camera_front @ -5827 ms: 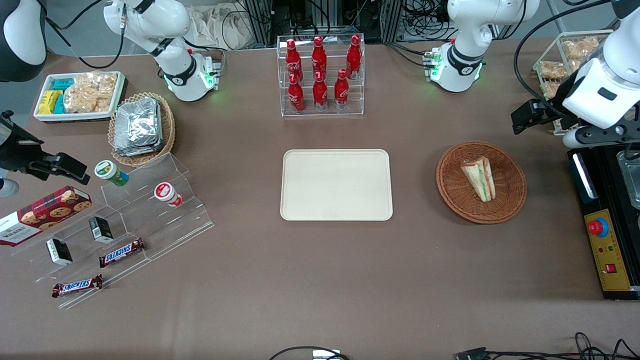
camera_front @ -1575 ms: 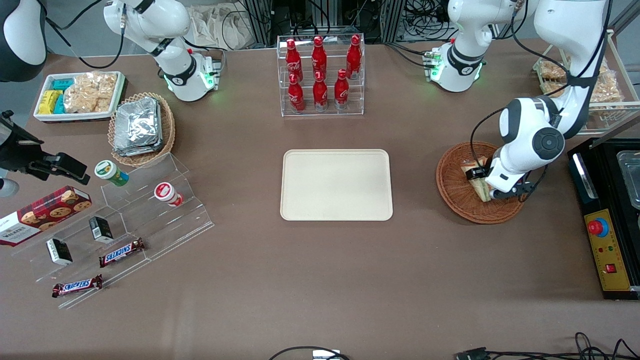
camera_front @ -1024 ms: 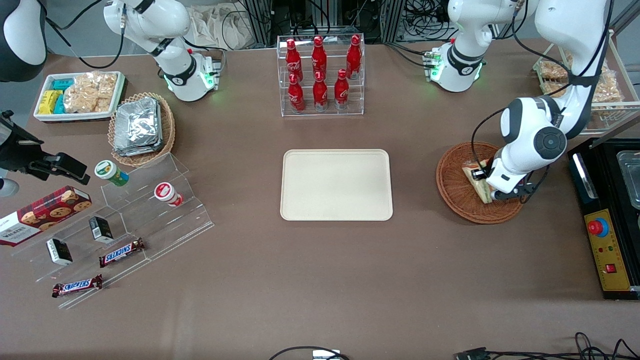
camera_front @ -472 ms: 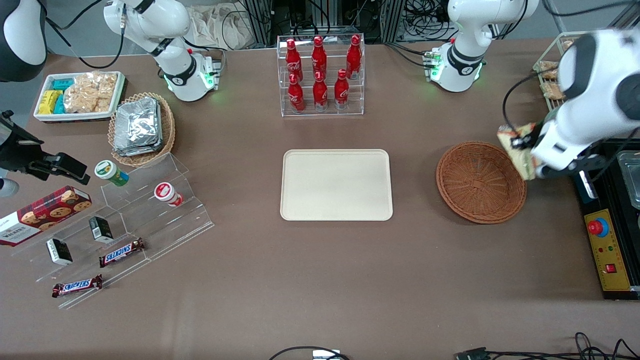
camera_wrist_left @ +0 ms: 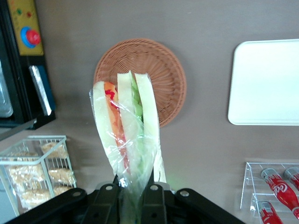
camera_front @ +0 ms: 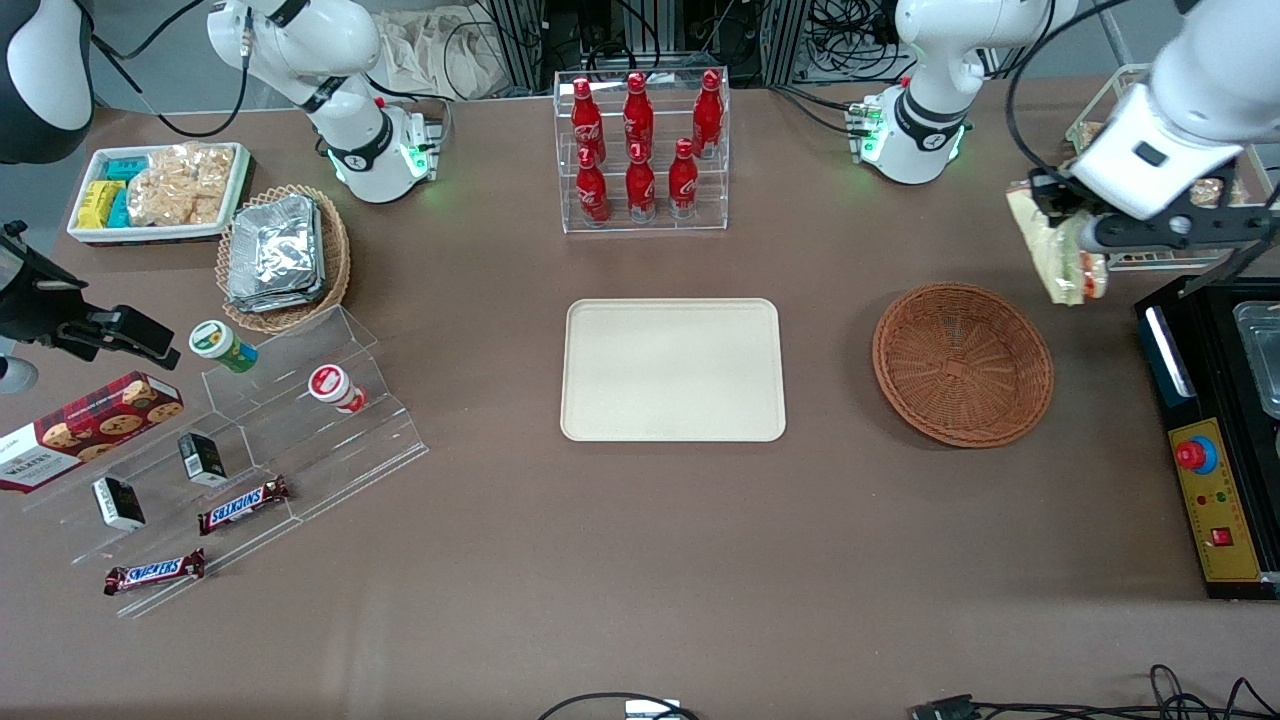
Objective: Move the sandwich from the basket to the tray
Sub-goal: 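Carry the sandwich over to the cream tray with the left gripper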
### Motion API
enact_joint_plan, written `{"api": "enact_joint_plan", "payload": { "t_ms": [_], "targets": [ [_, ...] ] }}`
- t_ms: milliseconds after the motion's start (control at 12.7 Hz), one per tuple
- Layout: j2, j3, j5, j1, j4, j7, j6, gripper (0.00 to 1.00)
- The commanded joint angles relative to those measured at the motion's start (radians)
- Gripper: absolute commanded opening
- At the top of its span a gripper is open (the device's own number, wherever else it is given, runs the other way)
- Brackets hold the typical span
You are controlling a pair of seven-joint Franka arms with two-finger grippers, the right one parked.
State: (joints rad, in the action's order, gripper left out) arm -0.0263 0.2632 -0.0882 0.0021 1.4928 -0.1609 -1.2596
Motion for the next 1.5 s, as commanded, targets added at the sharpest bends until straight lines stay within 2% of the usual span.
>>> {"api": "enact_joint_plan", "payload": {
  "t_ms": [0,315,472,709,1024,1181,1417],
  "targets": [
    [0.072,0.144,-0.004,0.001,-0.074,-0.027,0.023,0.0],
    [0.328,0.422,-0.016,0.001,-0.284,-0.314,0.017,0.0],
    [0.376,0.456,-0.016,-0.02,-0.299,-0.429,-0.01,0.0],
    [0.414,0.456,-0.019,-0.048,-0.272,-0.439,-0.03,0.0],
    [0.408,0.456,-0.047,-0.05,-0.01,-0.44,-0.294,0.0],
    [0.414,0.452,-0.126,-0.045,0.142,-0.466,-0.438,0.0],
    [0.472,0.447,-0.186,-0.031,0.28,-0.537,-0.641,0.0]
  ]
}}
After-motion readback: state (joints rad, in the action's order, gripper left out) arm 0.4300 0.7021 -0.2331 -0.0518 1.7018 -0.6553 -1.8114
